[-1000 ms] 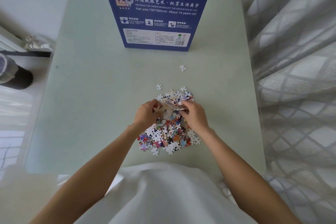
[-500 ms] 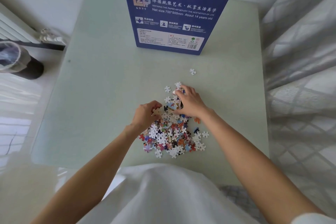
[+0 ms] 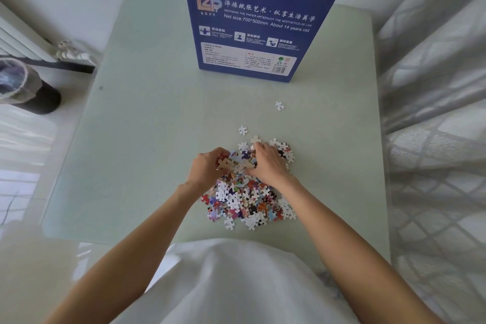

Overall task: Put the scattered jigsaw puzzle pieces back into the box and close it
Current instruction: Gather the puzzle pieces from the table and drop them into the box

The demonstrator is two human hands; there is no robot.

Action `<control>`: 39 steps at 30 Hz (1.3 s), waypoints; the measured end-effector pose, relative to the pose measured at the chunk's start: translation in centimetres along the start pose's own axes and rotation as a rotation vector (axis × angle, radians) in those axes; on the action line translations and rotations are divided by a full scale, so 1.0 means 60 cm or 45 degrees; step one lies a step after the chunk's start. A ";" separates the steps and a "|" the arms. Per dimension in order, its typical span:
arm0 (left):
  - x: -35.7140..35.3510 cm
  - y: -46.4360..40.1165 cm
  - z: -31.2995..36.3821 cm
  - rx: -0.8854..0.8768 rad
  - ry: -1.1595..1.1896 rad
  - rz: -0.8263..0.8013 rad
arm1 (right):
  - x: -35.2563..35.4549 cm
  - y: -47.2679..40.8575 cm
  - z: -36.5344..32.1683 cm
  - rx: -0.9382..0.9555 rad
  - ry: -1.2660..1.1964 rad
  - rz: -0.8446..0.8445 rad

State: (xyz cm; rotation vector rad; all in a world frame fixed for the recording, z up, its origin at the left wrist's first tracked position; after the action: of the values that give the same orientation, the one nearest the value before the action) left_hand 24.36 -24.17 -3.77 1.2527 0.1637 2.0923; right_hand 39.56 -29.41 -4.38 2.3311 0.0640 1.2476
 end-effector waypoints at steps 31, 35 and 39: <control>0.370 -0.013 0.196 -0.738 0.110 0.551 | 0.332 0.078 -0.082 0.317 -0.659 0.369; 0.503 -0.033 0.298 -0.947 0.065 0.820 | 0.465 0.076 -0.134 0.464 -0.816 0.517; 0.576 -0.075 0.369 -1.129 0.039 1.045 | 0.580 0.057 -0.177 0.565 -0.981 0.658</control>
State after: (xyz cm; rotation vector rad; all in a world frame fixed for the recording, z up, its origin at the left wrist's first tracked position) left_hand 34.25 -4.72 31.28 0.7577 -1.3194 2.3493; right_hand 50.72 -18.98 28.83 3.1956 -0.6070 0.4576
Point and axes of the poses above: each hand's wrist, its own y-axis away from the middle knuckle, its own x-axis out of the back of the hand, z = x × y, the point moved 4 cm from there along -y, towards the middle knuckle, and after that the axes turned 8 degrees about -y, right-handed, at the moved point
